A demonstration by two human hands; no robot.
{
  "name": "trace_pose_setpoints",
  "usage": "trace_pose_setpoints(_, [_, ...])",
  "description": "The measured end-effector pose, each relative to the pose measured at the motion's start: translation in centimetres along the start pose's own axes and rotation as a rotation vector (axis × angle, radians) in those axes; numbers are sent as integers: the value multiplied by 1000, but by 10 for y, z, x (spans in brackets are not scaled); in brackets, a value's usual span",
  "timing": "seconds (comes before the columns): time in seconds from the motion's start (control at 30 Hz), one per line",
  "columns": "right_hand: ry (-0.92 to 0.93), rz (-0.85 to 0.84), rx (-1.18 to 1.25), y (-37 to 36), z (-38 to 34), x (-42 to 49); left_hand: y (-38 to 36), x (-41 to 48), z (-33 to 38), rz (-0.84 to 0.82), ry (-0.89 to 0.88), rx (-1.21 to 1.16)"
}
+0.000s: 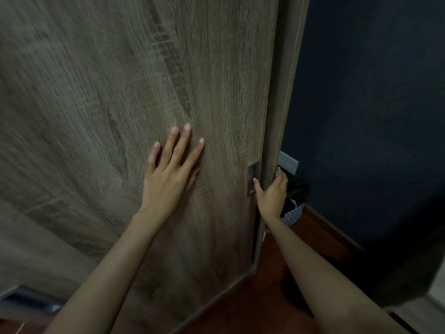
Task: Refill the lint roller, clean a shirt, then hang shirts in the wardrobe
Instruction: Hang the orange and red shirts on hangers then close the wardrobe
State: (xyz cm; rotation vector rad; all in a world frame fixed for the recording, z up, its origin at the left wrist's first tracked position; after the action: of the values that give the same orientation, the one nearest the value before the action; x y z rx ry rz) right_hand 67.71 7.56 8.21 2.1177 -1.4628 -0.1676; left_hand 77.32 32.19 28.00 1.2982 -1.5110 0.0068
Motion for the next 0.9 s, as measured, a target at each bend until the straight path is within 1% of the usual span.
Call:
trace_pose_setpoints(0.1, [-28, -115, 37, -5, 15, 14, -3, 6, 7, 7, 8, 21])
trace_pose_setpoints(0.27, [14, -169, -15, 1, 23, 29, -8, 14, 16, -12, 12, 4])
trace_pose_setpoints(0.5, [60, -193, -80, 9, 19, 38, -11, 21, 25, -4, 21, 26])
trace_pose_setpoints(0.7, [73, -213, -155, 14, 15, 41, -15, 21, 27, -47, 25, 19])
trace_pose_setpoints(0.9, [79, -226, -171, 16, 8, 37, -16, 22, 25, -96, 16, -7])
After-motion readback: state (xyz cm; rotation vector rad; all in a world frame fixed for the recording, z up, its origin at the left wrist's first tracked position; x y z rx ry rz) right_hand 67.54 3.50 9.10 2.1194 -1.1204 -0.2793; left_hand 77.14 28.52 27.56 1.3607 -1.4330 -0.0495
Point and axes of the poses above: each hand's wrist, its own x-axis towards the middle knuckle, its own y-axis out of the back of the hand, z = x × y, the point moved 10 cm from there along x, towards the middle knuckle, and after that the axes turned 8 degrees about -z, right-handed, at the moved point
